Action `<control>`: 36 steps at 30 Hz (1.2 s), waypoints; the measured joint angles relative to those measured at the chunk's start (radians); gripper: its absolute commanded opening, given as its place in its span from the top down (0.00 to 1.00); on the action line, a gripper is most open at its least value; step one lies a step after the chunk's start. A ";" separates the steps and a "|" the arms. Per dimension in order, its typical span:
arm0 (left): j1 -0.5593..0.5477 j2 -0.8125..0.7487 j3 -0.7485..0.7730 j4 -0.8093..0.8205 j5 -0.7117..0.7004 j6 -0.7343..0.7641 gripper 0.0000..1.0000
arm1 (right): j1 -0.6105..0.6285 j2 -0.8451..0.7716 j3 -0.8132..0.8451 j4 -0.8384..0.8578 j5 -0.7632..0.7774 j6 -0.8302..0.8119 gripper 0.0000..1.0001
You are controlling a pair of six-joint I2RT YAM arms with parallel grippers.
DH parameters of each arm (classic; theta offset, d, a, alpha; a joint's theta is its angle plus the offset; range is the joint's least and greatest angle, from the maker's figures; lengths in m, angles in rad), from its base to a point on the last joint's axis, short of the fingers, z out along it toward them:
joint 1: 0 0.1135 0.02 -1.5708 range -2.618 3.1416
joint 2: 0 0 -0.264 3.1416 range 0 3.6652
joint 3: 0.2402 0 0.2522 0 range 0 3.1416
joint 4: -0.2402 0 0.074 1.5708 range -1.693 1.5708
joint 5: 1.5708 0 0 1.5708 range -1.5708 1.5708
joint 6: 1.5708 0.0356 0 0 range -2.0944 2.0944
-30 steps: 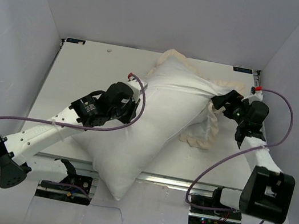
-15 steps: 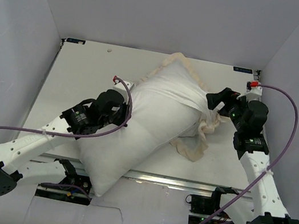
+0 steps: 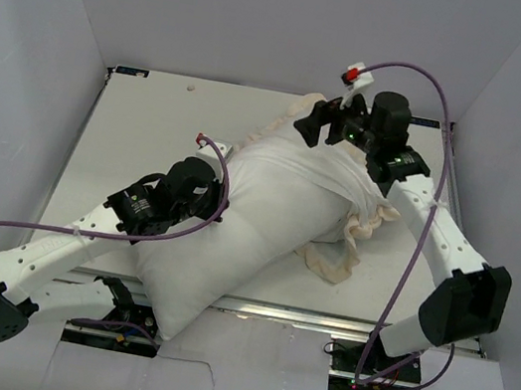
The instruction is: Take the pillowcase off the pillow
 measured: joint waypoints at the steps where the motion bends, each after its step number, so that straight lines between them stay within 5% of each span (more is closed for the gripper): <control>1: 0.000 -0.001 -0.001 0.001 0.000 0.000 1.00 | 0.018 0.031 0.016 -0.016 0.003 -0.020 0.10; 14: 0.001 -0.013 -0.013 0.009 0.008 -0.007 1.00 | 0.166 0.403 0.216 -0.184 0.112 -0.194 0.04; 17: 0.001 -0.022 -0.016 0.009 0.009 -0.007 1.00 | 0.181 0.412 0.240 -0.191 0.187 -0.198 0.47; 20: 0.001 -0.035 -0.016 0.009 0.013 -0.009 1.00 | 0.183 0.439 0.288 -0.200 0.285 -0.174 0.60; 23: 0.001 -0.048 -0.016 0.008 0.010 -0.012 1.00 | 0.176 0.473 0.326 -0.209 0.354 -0.153 0.90; 36: 0.001 -0.034 0.118 -0.053 -0.160 -0.014 1.00 | 0.011 0.542 0.352 -0.192 0.432 0.026 0.92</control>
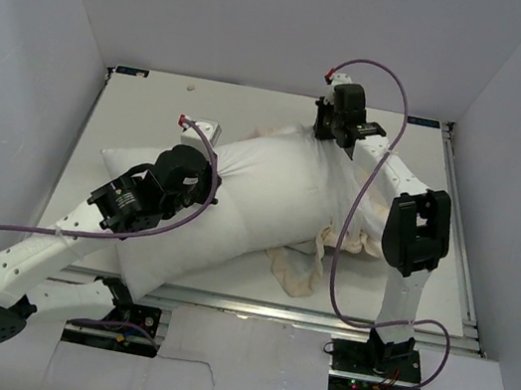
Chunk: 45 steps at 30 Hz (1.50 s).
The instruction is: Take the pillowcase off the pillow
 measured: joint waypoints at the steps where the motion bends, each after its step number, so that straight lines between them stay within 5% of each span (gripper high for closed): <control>1: -0.002 0.010 0.018 -0.010 -0.015 0.002 1.00 | -0.022 -0.001 -0.006 0.002 -0.008 0.014 0.92; 17: 0.001 0.140 0.176 -0.083 -0.265 0.036 1.00 | -0.247 -0.135 -0.153 0.043 -0.016 0.131 0.92; 27: 0.184 0.255 0.181 -0.046 -0.135 0.047 1.00 | -0.365 -0.198 -0.248 0.046 0.008 0.167 0.92; 36: 0.285 0.193 0.195 -0.141 -0.271 0.111 1.00 | -0.499 -0.206 -0.269 0.078 0.158 0.168 0.92; 45: 0.334 0.212 0.194 -0.134 -0.234 0.107 1.00 | -0.474 -0.245 -0.322 0.143 -0.042 0.166 0.92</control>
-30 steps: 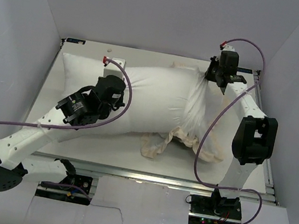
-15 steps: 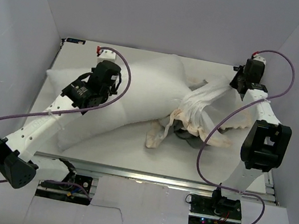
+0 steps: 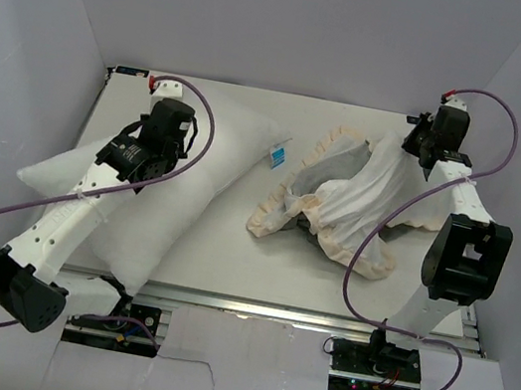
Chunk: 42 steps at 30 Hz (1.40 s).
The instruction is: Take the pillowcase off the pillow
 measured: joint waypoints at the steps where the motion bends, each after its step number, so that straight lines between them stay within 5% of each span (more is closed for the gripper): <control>1: 0.015 0.007 -0.001 0.008 0.025 -0.003 1.00 | 0.006 0.000 0.000 0.000 -0.019 -0.003 0.92; 10: 0.232 0.115 -0.041 0.139 0.304 -0.107 1.00 | 0.086 -0.091 -0.155 0.056 -0.103 -0.004 0.90; 23: 0.407 0.285 0.012 0.288 0.432 -0.227 1.00 | 0.106 -0.105 -0.171 0.103 -0.192 -0.014 0.84; 26: 0.411 0.291 0.008 0.316 0.442 -0.254 1.00 | 0.121 -0.074 -0.135 0.093 -0.211 -0.020 0.60; 27: 0.411 0.286 0.000 0.329 0.443 -0.263 1.00 | 0.126 -0.063 -0.121 0.087 -0.218 -0.028 0.42; 30: 0.411 0.256 -0.053 0.374 0.436 -0.303 1.00 | 0.142 -0.027 -0.066 0.050 -0.237 -0.046 0.17; 34: 0.411 0.168 -0.177 0.455 0.439 -0.369 1.00 | 0.173 -0.007 -0.019 -0.003 -0.228 -0.067 0.06; 42: 0.411 0.151 -0.198 0.488 0.510 -0.426 1.00 | 0.265 -0.103 -0.051 -0.071 -0.172 -0.066 0.04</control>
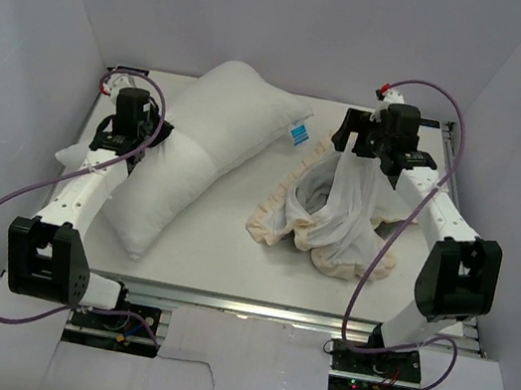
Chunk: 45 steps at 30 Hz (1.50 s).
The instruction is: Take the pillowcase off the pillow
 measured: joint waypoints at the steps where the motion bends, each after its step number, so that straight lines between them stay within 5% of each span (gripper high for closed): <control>1: 0.000 -0.004 -0.010 0.010 0.010 -0.005 1.00 | 0.014 -0.029 -0.018 0.001 0.014 0.003 0.06; 3: 0.002 -0.011 -0.025 0.019 0.040 -0.011 0.93 | 0.061 -0.088 -0.051 0.001 0.043 0.006 0.08; 5: 0.005 -0.011 -0.026 0.026 0.082 -0.010 0.69 | 0.113 -0.129 -0.077 0.013 0.065 0.009 0.09; 6: 0.006 -0.011 -0.026 0.030 0.104 -0.008 0.42 | 0.143 -0.147 -0.097 0.023 0.074 0.011 0.10; 8: 0.008 -0.011 -0.015 0.030 0.167 -0.004 0.24 | 0.197 -0.176 -0.145 0.044 0.084 0.015 0.10; 9: 0.008 -0.011 -0.005 0.031 0.193 0.003 0.07 | 0.223 -0.190 -0.177 0.053 0.087 0.018 0.10; 10: 0.007 -0.011 0.012 0.024 0.225 0.015 0.02 | 0.244 -0.203 -0.210 0.057 0.090 0.020 0.10; 16: -0.029 -0.066 0.079 -0.002 0.290 0.092 0.02 | 0.306 -0.311 -0.351 0.035 0.143 0.042 0.10; 22: -0.326 -0.190 0.066 -0.008 0.243 0.195 0.02 | 0.340 -0.457 -0.318 -0.021 0.201 0.084 0.10; 30: -0.544 -0.301 -0.200 0.163 0.222 0.259 0.02 | 0.406 -0.632 -0.391 -0.088 0.285 0.084 0.10; 35: -0.622 -0.325 -0.319 0.274 0.240 0.299 0.02 | 0.414 -0.793 -0.556 -0.066 0.269 0.082 0.10; 45: -0.695 -0.369 -0.361 0.445 0.287 0.339 0.02 | 0.414 -0.901 -0.610 0.013 0.256 0.077 0.10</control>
